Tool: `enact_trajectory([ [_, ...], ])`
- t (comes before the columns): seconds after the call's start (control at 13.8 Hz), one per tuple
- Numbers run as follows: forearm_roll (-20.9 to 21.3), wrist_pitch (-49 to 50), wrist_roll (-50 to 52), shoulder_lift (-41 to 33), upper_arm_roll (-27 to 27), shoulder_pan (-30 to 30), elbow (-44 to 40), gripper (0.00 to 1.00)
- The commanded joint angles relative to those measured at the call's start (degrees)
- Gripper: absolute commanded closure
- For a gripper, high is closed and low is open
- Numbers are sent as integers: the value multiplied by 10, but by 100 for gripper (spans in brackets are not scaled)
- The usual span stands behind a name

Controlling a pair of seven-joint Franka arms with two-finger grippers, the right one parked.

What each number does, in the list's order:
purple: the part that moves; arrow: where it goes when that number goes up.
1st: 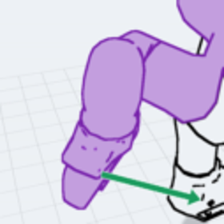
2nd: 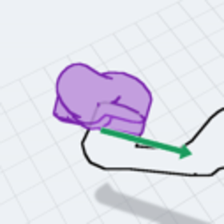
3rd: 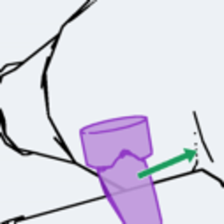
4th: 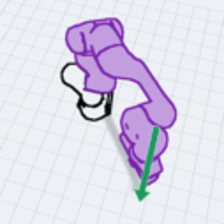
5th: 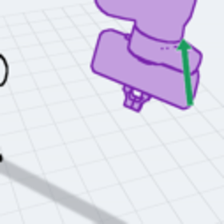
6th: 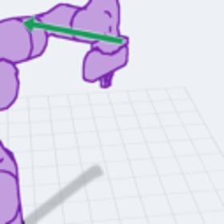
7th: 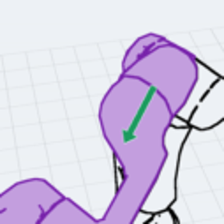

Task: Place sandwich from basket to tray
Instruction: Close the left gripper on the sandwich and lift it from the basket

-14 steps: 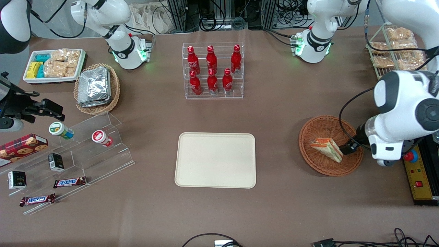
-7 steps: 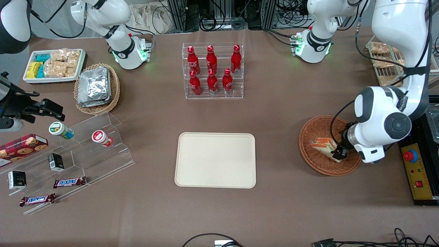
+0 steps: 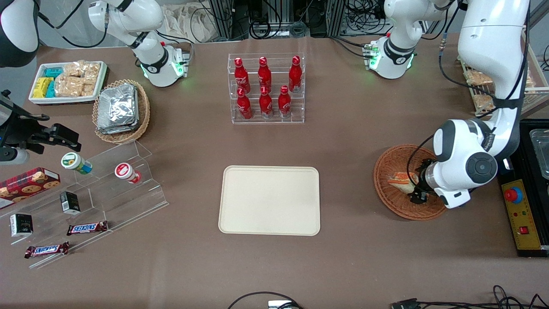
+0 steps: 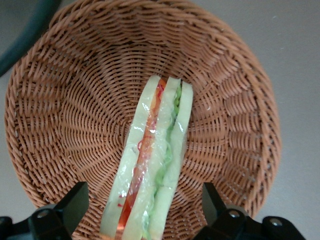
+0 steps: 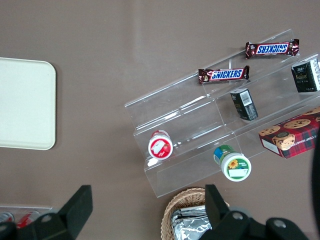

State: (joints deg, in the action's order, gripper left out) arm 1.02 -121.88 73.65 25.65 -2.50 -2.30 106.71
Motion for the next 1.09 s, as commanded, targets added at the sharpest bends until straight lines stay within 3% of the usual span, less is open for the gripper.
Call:
enact_trajectory([
  [0.0,-1,-5,17,16,1,-4,0,0],
  [0.14,-1,-7,17,24,1,-4,-7,1],
  [0.22,-1,-5,16,26,0,-4,-11,31],
  [0.29,-1,-3,15,26,0,-4,-11,72],
  [0.36,-1,-1,14,25,0,-3,-14,100],
  [0.58,-1,12,13,20,0,-4,-45,100],
  [1.01,-7,245,-118,-4,-18,-4,-199,100],
])
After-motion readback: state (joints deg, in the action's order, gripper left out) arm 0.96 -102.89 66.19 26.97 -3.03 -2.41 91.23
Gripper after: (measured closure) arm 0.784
